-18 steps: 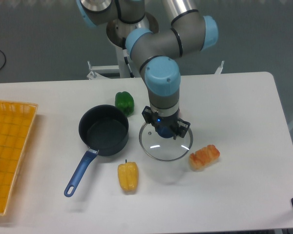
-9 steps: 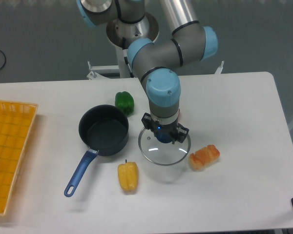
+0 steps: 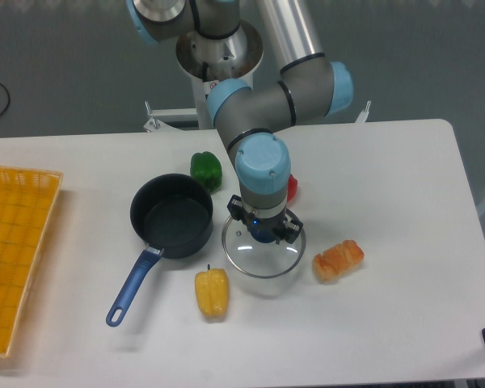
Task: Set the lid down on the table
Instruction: 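Lower the glass lid toward the table surface beside the saucepan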
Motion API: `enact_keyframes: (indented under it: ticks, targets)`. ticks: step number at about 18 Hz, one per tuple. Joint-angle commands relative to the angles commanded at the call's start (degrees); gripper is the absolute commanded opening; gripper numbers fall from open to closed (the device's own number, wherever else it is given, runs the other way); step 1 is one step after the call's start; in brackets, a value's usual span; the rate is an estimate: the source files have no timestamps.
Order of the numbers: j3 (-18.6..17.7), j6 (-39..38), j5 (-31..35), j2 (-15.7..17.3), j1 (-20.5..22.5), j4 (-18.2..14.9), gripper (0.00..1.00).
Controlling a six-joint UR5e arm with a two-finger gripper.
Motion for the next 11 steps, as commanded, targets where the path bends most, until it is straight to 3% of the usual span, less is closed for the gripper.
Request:
enact_keyframes:
  ticks: [11]
  targets:
    - [-0.88, 0.09, 0.7, -1.23, -1.14, 0.09, 0.6]
